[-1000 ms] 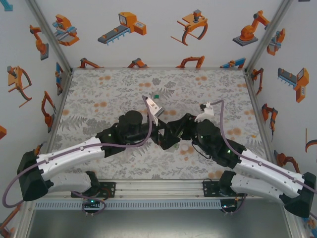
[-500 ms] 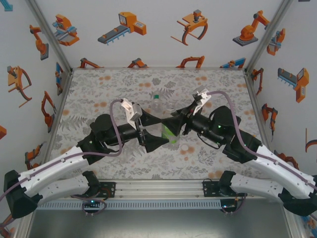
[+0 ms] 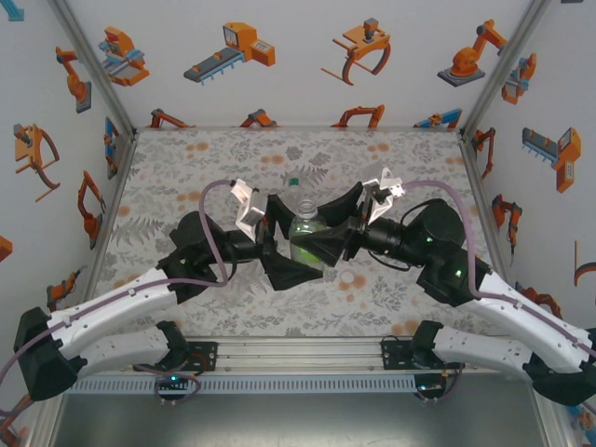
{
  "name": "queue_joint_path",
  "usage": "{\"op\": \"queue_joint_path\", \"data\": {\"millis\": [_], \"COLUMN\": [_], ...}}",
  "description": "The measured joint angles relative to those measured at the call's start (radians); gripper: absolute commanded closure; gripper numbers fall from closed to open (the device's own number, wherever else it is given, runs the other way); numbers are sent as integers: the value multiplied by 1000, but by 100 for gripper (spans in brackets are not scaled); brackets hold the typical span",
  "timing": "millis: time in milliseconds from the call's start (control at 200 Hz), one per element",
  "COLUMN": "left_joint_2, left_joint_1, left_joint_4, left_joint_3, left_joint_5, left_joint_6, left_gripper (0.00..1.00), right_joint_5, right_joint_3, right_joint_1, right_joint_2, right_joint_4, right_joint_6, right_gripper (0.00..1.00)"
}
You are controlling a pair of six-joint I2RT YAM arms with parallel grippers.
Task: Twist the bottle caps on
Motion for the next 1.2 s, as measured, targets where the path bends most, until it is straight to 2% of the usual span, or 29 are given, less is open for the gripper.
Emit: {"op": "queue_joint_path", "data": {"millis": [275,330,400,461,611,781,816,836,891,921,951,1021,1201], "left_joint_2": [96,96,96,95,90,80,77,75,66,60,50,16,-101], "left_joint_1": [-5,-5,-5,-4,-4,-5,-6,-6,-6,-6,-5,-4,-2], "left_joint_4": [216,243,267,278,277,271,267,264,249,237,214,142,-69], "left_joint_3": [-5,-8,-9,-10,-11,-12,-13,-14,-18,-20,-22,-25,-26], "left_joint_5": [43,43,42,38,38,46,46,45,42,39,33,8,-90], "left_joint_6": [-119,-130,-137,-139,-141,-144,-143,-143,-140,-134,-124,-90,20], "left_gripper": [37,37,29,29,41,49,52,54,56,57,60,65,79], "right_joint_5": [31,38,40,41,47,58,58,58,58,58,62,81,157], "right_joint_3": [-120,-129,-135,-139,-145,-148,-149,-150,-152,-152,-152,-146,-59], "right_joint_1": [-1,-1,-1,-1,-1,-1,-1,0,0,1,3,3,3], "right_joint_2": [-30,-32,-35,-40,-50,-50,-50,-50,-50,-51,-52,-68,-105], "right_joint_4": [185,206,227,241,254,263,263,264,262,256,247,191,-36], "right_joint_6": [17,18,22,26,28,29,29,29,30,33,35,19,-36], "right_gripper": [87,87,87,87,87,86,82,76,42,33,27,22,21]}}
